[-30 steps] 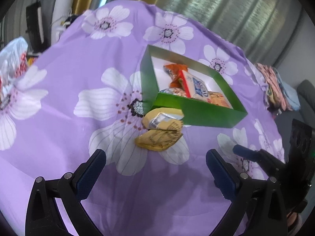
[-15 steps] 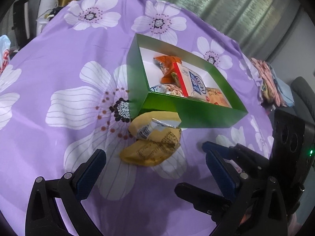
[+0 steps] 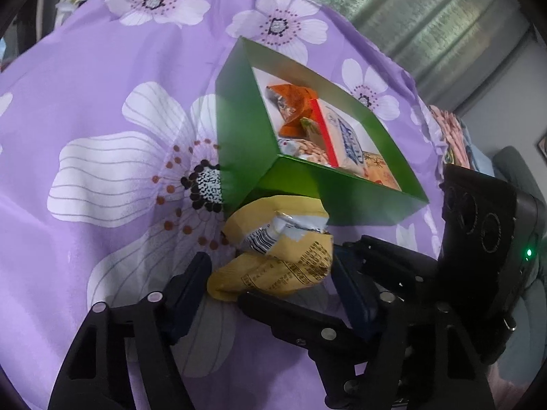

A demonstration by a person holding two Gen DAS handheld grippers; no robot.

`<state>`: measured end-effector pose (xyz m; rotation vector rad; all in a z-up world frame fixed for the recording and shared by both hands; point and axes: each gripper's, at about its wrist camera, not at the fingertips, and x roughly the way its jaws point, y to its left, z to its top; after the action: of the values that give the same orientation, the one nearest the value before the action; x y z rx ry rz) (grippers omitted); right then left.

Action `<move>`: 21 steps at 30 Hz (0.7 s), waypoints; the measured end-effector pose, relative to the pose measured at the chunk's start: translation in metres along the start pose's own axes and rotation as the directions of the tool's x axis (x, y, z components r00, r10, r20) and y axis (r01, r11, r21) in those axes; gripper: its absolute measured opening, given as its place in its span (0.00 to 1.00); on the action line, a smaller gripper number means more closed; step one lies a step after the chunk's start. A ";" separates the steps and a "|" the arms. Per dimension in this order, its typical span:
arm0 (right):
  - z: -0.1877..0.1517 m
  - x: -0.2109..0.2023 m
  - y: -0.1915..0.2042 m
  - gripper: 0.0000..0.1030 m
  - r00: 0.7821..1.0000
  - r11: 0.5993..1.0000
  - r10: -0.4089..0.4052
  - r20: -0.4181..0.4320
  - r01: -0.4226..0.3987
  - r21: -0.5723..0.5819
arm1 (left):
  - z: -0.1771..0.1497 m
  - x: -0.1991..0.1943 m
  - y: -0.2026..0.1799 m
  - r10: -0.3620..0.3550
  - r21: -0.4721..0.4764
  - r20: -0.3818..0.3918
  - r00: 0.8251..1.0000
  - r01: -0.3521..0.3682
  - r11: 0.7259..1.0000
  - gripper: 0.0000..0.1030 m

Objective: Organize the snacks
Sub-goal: 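Close both grippers on the yellow-wrapped snack and lift it, then carry the yellow-wrapped snack over the green box and lower it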

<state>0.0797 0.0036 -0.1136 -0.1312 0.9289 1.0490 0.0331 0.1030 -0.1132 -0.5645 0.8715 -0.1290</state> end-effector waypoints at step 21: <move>-0.002 -0.003 0.010 0.43 1.000 0.999 -0.029 -0.008 0.029 -0.041 | -0.009 -0.006 -0.013 0.007 0.056 0.007 1.000 -0.007 0.998 0.58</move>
<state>0.0701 0.0055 -0.1095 -0.1831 0.9106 1.0418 0.0242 0.0905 -0.1073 -0.5096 0.8603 -0.1443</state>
